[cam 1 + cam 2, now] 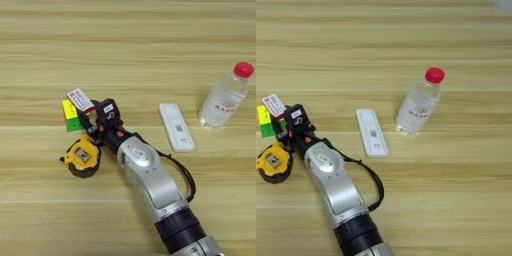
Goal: Move the objects on the table
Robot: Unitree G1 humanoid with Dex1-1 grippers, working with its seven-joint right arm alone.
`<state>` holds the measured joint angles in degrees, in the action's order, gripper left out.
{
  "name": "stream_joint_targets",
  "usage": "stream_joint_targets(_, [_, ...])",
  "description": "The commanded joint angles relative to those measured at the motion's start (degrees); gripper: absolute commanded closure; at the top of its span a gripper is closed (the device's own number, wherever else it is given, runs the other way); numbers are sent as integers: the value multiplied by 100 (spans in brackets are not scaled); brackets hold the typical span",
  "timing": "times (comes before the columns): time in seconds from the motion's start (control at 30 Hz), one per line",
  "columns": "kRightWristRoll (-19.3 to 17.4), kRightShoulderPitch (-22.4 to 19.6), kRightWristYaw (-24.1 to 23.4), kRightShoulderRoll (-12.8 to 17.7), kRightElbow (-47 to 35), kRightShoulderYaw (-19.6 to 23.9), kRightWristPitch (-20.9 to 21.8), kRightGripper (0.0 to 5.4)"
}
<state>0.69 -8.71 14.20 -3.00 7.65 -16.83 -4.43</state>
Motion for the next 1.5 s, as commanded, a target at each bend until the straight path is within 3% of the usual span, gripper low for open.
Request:
stream_joint_targets(0.03, [-31, -370, -19, -135, -279, 46, 189, 331])
stream_joint_targets(0.43, [-19, -371, -35, -117, -342, 74, 204, 331])
stream_joint_targets(0.77, [-83, -243, -102, 167, -1208, 479, 8, 331])
stream_joint_targets(1.13, [-252, 492, -165, 591, -1744, 1190, -144, 331])
stream_joint_targets(1.5, [-328, 803, -277, 663, -1113, 1603, 194, 331])
